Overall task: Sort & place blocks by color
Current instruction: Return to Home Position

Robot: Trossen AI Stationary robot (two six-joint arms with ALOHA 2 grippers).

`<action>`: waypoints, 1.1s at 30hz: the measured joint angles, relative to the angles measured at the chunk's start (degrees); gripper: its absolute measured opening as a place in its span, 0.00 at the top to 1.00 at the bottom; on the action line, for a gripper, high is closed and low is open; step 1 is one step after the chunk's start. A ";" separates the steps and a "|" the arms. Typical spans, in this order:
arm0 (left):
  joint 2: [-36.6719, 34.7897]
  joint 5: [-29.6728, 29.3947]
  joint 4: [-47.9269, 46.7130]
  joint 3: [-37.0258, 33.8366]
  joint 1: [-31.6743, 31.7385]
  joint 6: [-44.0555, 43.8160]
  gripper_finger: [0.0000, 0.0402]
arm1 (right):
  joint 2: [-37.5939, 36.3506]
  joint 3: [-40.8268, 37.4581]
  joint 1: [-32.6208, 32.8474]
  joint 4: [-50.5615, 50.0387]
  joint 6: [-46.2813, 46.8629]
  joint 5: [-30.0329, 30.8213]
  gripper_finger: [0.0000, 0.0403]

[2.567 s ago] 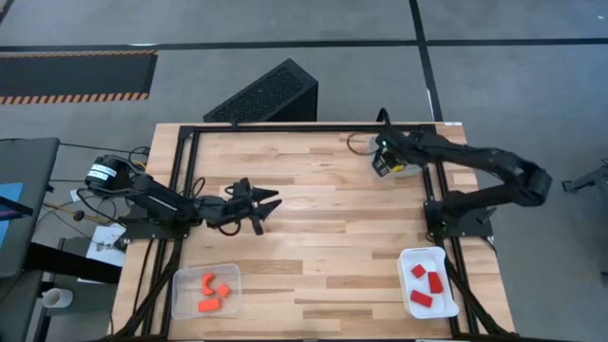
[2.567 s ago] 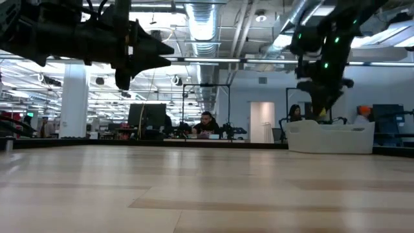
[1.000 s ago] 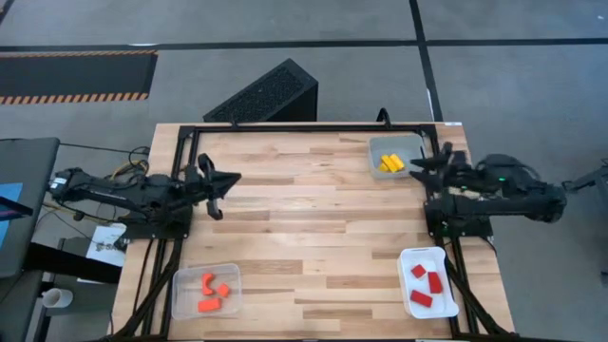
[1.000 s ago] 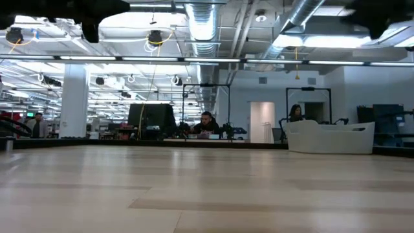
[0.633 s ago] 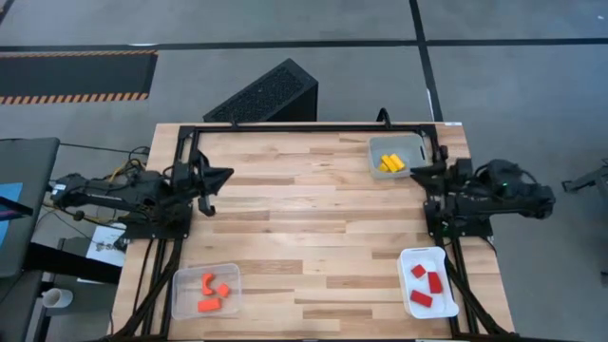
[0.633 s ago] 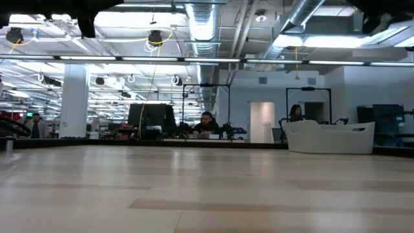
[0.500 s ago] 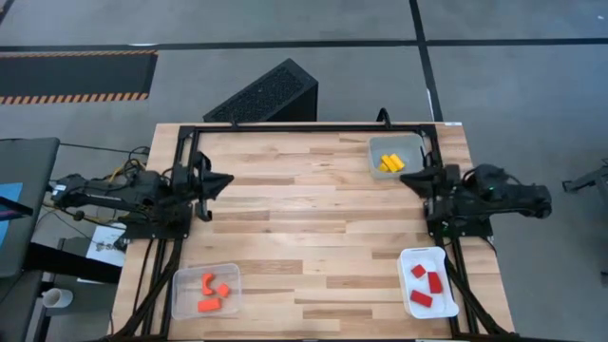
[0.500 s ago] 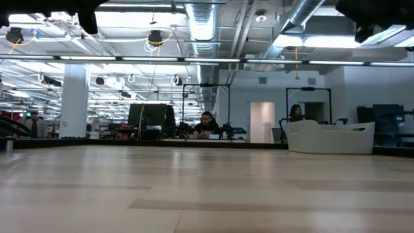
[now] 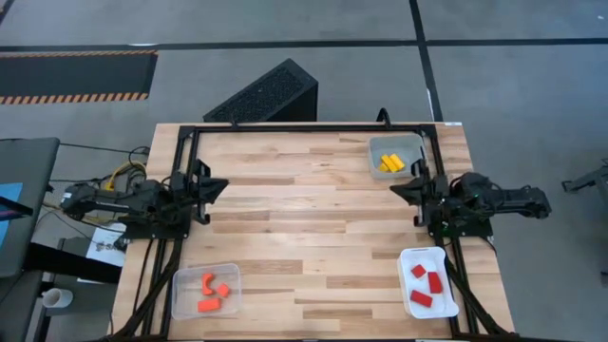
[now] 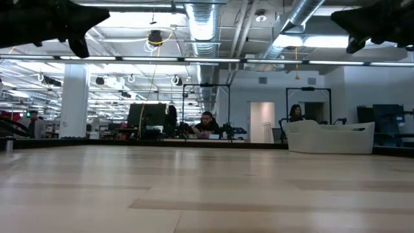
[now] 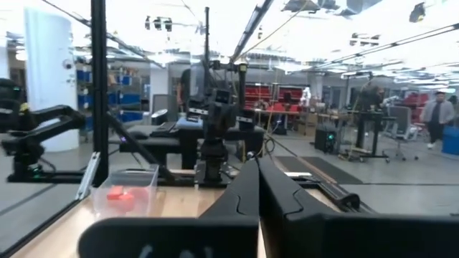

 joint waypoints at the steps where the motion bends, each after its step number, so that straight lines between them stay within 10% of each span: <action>1: -1.64 -0.08 -0.42 -0.88 0.00 -0.12 1.00 | 0.00 0.00 0.00 -0.29 0.03 -0.46 0.98; 33: -9.99 9.08 -15.67 -0.94 0.00 1.07 1.00 | -0.84 -6.60 -0.13 1.04 5.27 -1.21 0.99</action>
